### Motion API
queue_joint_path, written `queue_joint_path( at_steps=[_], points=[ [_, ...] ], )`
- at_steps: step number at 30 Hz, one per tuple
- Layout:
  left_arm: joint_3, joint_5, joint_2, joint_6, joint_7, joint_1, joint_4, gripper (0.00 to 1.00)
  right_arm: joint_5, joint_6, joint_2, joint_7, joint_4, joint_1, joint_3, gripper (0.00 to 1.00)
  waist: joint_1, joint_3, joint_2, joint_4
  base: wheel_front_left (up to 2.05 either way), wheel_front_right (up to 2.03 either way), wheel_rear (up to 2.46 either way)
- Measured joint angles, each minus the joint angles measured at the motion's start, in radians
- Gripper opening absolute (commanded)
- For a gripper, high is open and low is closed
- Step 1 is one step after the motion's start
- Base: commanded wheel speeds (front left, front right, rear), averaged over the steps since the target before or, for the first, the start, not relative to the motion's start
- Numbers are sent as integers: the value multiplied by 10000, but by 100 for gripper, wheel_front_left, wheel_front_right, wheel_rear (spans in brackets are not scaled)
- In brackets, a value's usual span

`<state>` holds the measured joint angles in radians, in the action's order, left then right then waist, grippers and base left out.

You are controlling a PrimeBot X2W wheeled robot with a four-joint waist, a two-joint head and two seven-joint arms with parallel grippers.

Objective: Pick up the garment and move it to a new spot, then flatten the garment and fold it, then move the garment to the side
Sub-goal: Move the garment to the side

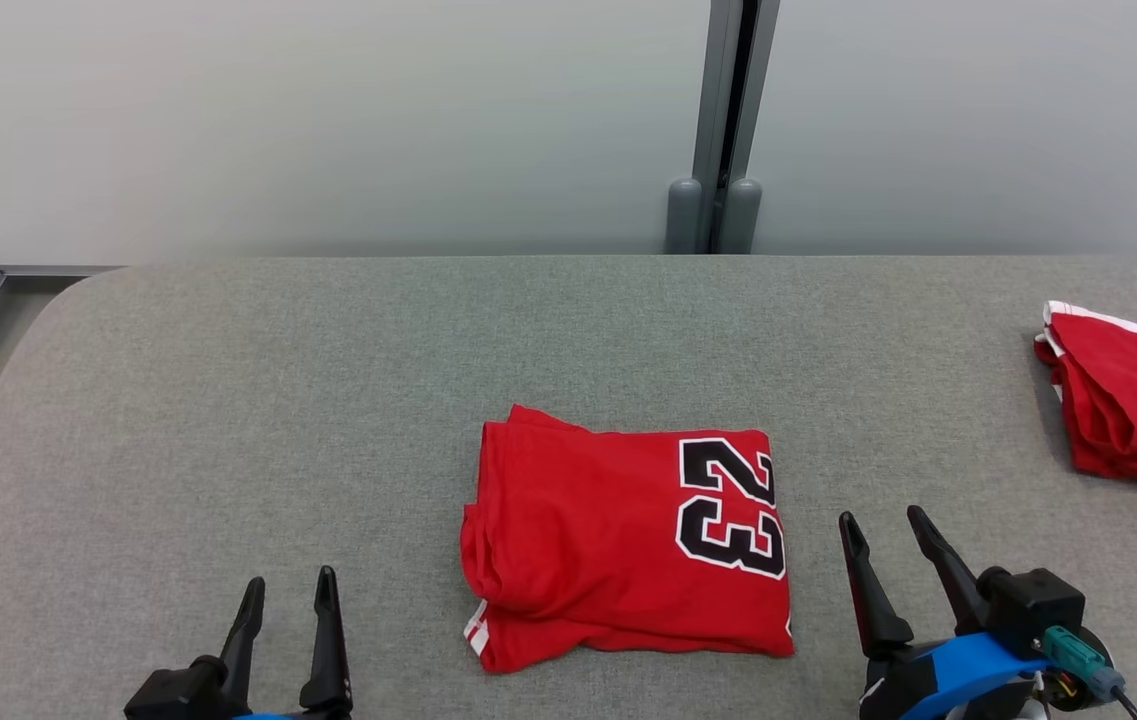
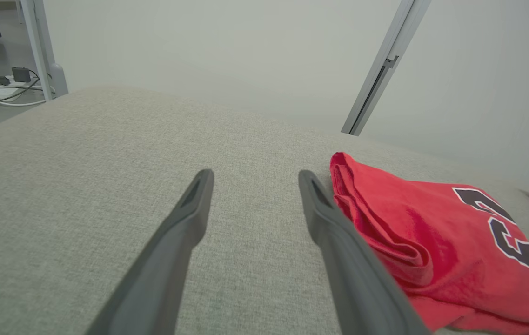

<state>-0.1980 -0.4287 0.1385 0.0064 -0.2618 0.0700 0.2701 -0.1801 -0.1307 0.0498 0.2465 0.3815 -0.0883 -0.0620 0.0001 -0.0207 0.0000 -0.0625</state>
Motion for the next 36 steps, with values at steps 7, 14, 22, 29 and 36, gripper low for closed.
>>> queue_joint_path(
  at_steps=[7,14,22,29,36],
  points=[
    [73,84,-77,-71,0,-108,38,100,171,0,0,-311,67,-226,184,100,0,-105,1,-90,0,0,0],
    [148,253,-109,-125,0,-360,-27,100,991,0,0,-2736,94,-1658,581,100,0,-364,0,-348,0,0,0],
    [228,316,-261,-134,0,-509,-33,100,836,0,-2,-5812,840,-2517,627,100,0,-589,0,-884,0,0,0],
    [412,339,-368,-198,0,-520,-23,100,353,0,-8,-6861,1528,-2521,940,100,0,-840,0,-1380,0,0,0],
    [541,500,-466,-249,0,-541,-77,100,-107,0,12,-7014,2222,-2975,1032,44,-1,-1067,0,-1567,0,0,0]
  ],
)
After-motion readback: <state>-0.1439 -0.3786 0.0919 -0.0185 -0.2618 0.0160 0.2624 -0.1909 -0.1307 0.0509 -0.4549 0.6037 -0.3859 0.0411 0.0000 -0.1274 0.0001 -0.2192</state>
